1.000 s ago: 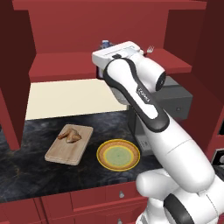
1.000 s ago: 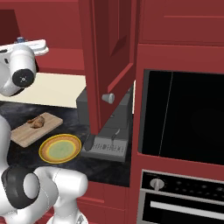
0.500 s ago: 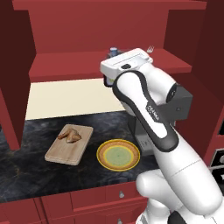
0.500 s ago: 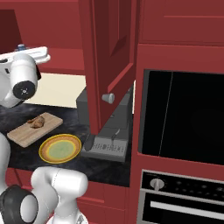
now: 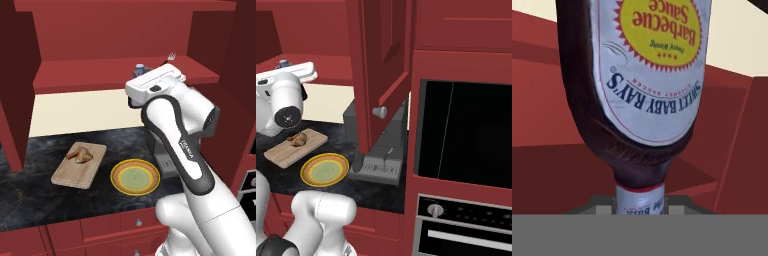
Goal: Pick the chicken drumstick from the plate and place it on the cutting board. Then pick the condiment bottle from the cabinet and place it next to the cutting board.
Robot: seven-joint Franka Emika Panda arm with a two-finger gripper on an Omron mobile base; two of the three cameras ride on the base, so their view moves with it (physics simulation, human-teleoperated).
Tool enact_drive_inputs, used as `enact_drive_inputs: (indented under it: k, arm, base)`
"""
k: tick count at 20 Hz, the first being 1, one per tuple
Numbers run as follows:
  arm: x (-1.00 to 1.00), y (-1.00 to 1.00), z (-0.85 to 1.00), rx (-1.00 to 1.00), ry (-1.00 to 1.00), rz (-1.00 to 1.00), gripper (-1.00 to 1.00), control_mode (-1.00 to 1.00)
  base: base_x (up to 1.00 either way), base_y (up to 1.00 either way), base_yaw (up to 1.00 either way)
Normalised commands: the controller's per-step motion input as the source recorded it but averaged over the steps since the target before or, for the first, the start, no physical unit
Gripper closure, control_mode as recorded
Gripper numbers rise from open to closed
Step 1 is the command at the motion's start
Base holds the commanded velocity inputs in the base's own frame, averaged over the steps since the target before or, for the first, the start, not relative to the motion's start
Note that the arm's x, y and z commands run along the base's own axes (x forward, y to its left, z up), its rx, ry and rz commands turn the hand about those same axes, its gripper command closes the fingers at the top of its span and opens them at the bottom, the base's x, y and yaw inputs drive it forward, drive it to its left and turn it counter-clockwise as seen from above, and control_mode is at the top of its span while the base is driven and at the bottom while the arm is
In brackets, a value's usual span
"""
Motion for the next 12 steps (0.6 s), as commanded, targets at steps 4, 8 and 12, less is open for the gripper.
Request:
enact_drive_inputs:
  k: [4, 8, 12]
  arm:
    - [-0.38, -0.1, 0.0, 0.0, 0.04, -0.01, 1.0, -1.0]
    - [-0.44, -0.06, 0.0, 0.0, 0.06, -0.02, 1.0, -1.0]
    - [-0.47, -0.01, -0.02, 0.0, 0.07, -0.03, 1.0, -1.0]
  base:
    - [0.0, 0.0, 0.0]
    - [0.0, 0.0, 0.0]
    - [0.0, 0.0, 0.0]
